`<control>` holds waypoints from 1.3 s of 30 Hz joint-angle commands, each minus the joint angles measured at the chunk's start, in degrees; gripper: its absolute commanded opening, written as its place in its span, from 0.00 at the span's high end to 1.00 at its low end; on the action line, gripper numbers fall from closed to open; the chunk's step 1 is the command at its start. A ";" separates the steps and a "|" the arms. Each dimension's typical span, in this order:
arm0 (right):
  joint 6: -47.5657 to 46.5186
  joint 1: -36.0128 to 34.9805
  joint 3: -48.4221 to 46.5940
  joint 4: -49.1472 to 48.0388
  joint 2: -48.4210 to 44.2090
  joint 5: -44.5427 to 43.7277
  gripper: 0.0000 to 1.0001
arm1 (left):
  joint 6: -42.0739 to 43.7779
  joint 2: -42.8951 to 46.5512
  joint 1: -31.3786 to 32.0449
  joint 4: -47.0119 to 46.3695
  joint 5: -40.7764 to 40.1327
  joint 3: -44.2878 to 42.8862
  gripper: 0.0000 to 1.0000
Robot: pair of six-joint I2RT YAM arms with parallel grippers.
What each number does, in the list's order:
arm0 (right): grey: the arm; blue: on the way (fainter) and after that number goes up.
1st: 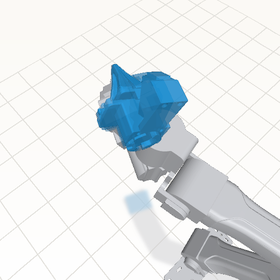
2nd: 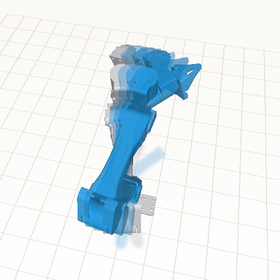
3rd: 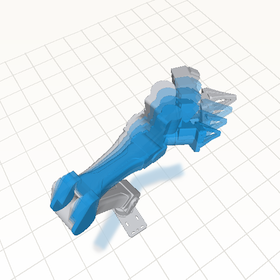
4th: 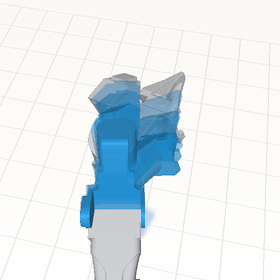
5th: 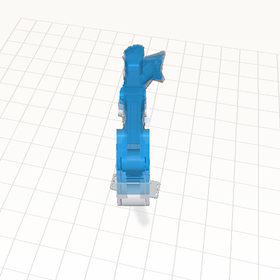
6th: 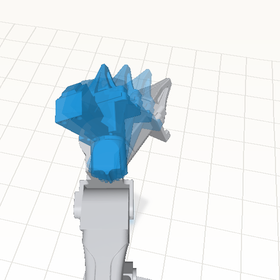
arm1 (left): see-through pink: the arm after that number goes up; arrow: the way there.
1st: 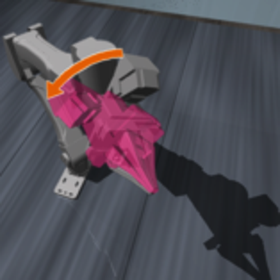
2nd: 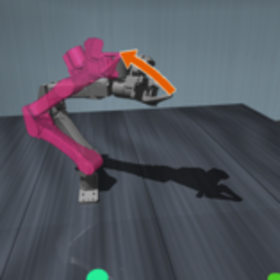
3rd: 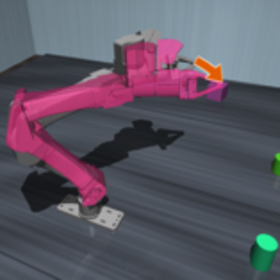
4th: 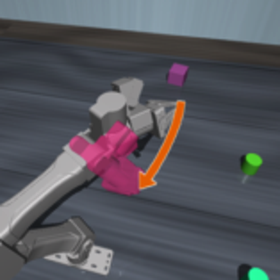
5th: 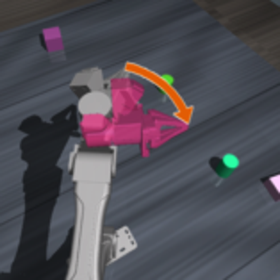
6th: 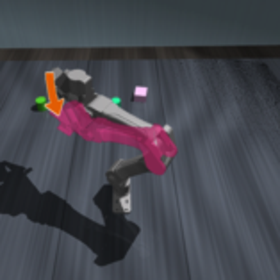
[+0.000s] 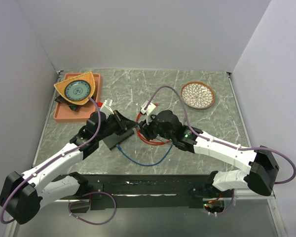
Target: Insert the plug into the switch port
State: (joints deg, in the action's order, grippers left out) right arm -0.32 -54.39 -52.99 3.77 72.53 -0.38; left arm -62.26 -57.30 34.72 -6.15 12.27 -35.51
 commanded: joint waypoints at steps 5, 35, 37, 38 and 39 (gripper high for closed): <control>0.14 -0.28 -1.32 -5.97 -0.11 1.35 0.58 | -0.93 0.26 0.26 -2.11 2.14 -2.20 0.99; -0.21 -0.36 1.40 -4.74 -2.48 1.00 1.00 | 4.94 0.00 0.09 2.63 -6.20 -5.27 0.24; -0.21 -0.28 1.84 -4.39 -2.92 0.56 1.00 | 6.35 -0.36 0.00 4.74 -9.27 -6.59 0.19; -0.21 -0.36 1.93 -4.12 -3.27 0.56 1.00 | 7.84 -0.45 0.00 5.96 -10.15 -8.07 0.18; -0.21 -0.28 2.10 -4.03 -3.45 0.47 1.00 | 8.55 -0.71 -0.18 8.15 -12.08 -8.87 0.16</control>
State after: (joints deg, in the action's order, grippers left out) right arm -0.51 -54.76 -51.53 0.75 71.85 1.52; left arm -58.48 -57.60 34.70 -2.59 6.90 -38.92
